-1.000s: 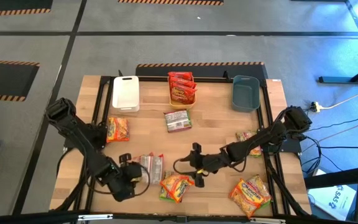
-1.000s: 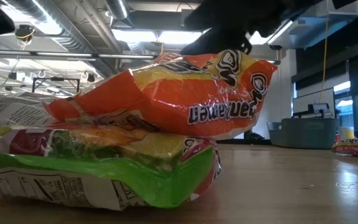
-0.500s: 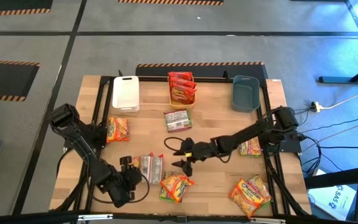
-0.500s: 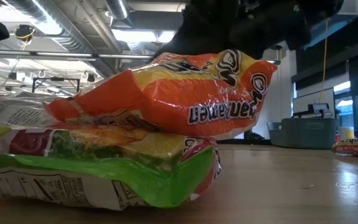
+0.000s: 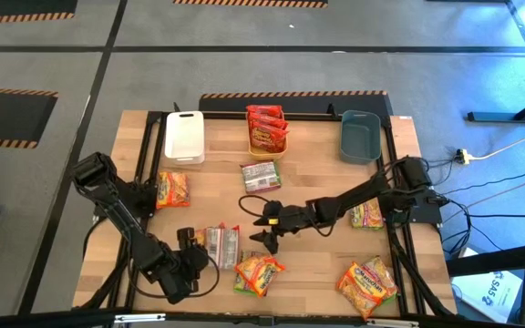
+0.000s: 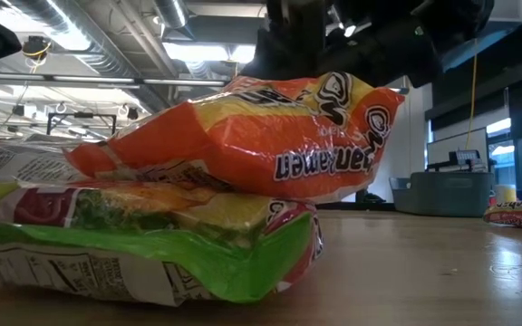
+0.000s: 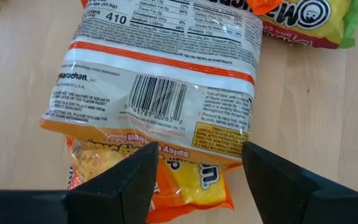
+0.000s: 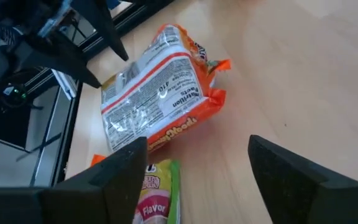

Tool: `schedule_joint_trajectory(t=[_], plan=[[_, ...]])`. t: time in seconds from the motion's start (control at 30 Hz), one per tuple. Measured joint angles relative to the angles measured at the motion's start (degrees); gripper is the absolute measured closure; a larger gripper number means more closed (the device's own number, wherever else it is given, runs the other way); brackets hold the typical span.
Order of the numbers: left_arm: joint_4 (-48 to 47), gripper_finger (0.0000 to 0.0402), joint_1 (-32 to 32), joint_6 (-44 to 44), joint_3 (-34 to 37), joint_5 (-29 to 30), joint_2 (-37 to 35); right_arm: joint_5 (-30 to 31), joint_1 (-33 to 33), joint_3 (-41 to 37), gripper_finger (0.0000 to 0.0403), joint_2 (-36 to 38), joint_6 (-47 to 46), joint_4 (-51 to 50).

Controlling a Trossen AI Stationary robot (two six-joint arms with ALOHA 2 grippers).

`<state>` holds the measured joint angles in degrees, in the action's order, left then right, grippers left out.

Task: Sort Maruchan noodles
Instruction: Put the orange noodle pack into the yellow bin

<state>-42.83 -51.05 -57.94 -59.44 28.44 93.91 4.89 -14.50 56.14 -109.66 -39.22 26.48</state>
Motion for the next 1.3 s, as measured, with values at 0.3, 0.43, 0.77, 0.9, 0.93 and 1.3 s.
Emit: schedule_joint_trajectory(t=[0.3, 0.43, 0.77, 0.9, 0.93, 1.3], plan=[[0.1, 0.0166, 0.0, 0.2, 0.1, 2.3, 2.6, -2.0, -0.1, 4.2, 0.0071, -6.4, -4.2, 0.5], [0.3, 0.0167, 0.0, 0.2, 0.1, 2.5, 4.2, -5.0, -0.1, 6.4, 0.0068, -8.2, -4.3, -0.2], [1.1, 0.0168, 0.8, -0.4, 0.2, 6.3, 6.0, -7.4, -0.1, 8.2, 0.0075, -8.4, -5.4, 0.2], [2.9, 0.0168, 2.4, -0.1, 0.2, 7.9, 6.0, -6.1, -0.1, 8.2, 0.0075, -8.4, -5.4, 0.6], [3.2, 0.0168, 2.8, 0.0, 0.2, 8.0, 6.0, -5.4, -0.1, 8.2, 0.0075, -8.4, -5.5, 0.4], [5.6, 0.0168, 5.4, 1.4, 0.2, 8.5, 6.0, -2.2, -0.1, 8.1, 0.0075, -8.4, -6.0, -3.8]])
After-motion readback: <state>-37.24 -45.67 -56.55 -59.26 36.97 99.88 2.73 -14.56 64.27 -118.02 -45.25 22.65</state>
